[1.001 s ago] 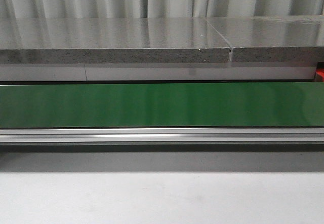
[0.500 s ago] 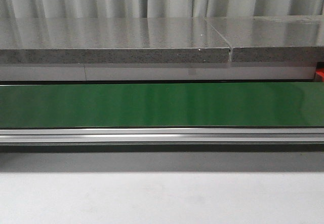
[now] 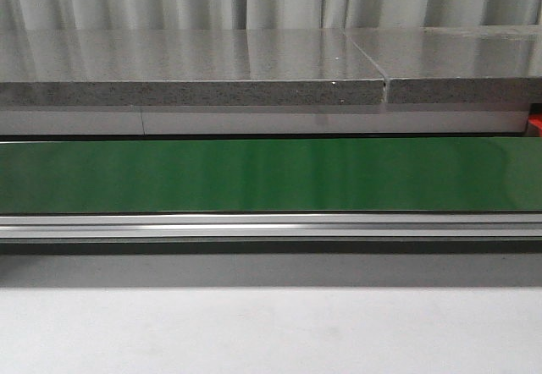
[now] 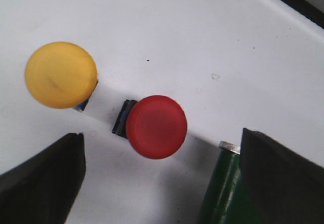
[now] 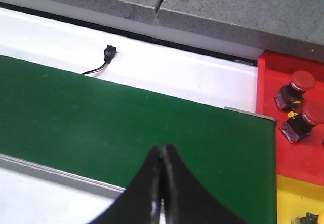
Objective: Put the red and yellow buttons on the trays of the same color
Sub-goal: 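Move the left gripper over the red and yellow buttons, then grasp a red button with the left gripper and set it on the belt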
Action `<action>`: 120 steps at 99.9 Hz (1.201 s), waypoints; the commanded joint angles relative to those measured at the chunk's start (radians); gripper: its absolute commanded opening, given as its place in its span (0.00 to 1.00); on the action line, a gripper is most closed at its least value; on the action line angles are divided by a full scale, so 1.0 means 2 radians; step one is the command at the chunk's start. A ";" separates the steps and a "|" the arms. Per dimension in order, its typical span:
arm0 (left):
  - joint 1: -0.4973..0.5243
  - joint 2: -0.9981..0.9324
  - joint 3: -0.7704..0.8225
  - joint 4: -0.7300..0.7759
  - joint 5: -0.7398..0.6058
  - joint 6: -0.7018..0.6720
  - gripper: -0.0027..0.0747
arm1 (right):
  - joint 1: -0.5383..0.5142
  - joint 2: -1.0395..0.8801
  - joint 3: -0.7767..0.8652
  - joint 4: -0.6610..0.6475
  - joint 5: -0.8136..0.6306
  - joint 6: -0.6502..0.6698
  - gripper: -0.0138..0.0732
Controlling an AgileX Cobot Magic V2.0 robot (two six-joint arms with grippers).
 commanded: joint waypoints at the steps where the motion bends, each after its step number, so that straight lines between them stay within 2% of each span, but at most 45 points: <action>1: -0.008 -0.015 -0.023 -0.009 -0.015 -0.005 0.79 | -0.001 -0.002 -0.013 0.005 -0.030 -0.005 0.08; 89: -0.024 0.046 -0.049 0.007 -0.020 -0.043 0.79 | -0.001 -0.002 -0.013 0.005 -0.030 -0.005 0.08; 101: -0.023 0.046 -0.049 0.007 -0.020 -0.043 0.70 | -0.001 -0.002 -0.013 0.005 -0.030 -0.005 0.08; 120: -0.023 0.045 -0.049 0.007 -0.020 -0.043 0.37 | -0.001 -0.002 -0.013 0.005 -0.030 -0.005 0.08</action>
